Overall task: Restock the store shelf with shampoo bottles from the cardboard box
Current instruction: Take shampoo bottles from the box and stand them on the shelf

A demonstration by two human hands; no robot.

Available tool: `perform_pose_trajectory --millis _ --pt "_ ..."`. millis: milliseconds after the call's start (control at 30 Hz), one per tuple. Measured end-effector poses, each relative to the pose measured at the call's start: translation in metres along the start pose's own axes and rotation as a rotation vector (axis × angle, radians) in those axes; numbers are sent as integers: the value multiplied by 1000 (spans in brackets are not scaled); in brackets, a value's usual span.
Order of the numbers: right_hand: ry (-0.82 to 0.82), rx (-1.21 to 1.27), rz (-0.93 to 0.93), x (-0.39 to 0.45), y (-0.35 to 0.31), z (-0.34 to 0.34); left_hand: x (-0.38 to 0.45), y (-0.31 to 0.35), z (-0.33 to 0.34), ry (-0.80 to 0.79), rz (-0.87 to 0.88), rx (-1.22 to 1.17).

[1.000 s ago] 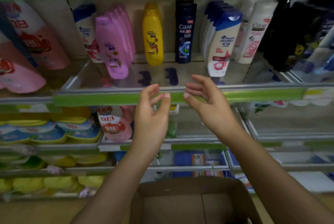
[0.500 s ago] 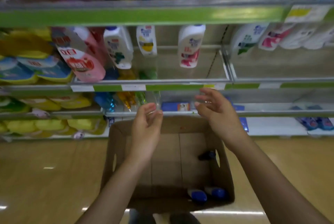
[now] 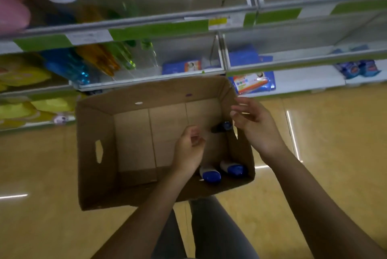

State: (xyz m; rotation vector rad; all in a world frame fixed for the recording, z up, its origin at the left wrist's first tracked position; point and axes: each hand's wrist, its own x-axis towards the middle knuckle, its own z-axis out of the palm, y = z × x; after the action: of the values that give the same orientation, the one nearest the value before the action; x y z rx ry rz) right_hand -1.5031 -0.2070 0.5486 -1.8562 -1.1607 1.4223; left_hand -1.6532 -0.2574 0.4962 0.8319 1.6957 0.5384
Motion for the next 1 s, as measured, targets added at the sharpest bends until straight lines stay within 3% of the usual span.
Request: perform_pose_trajectory --millis 267,367,633,800,1000 --pt "57 11 156 17 63 -21 66 -18 55 -135 33 106" --pt "77 33 180 22 74 -24 85 -20 70 -142 104 185" --pt "84 44 200 34 84 -27 118 -24 101 -235 80 213" --pt "86 45 189 35 80 -26 117 -14 75 -160 103 32" --pt "65 28 115 32 66 -17 96 41 13 -280 216 1"
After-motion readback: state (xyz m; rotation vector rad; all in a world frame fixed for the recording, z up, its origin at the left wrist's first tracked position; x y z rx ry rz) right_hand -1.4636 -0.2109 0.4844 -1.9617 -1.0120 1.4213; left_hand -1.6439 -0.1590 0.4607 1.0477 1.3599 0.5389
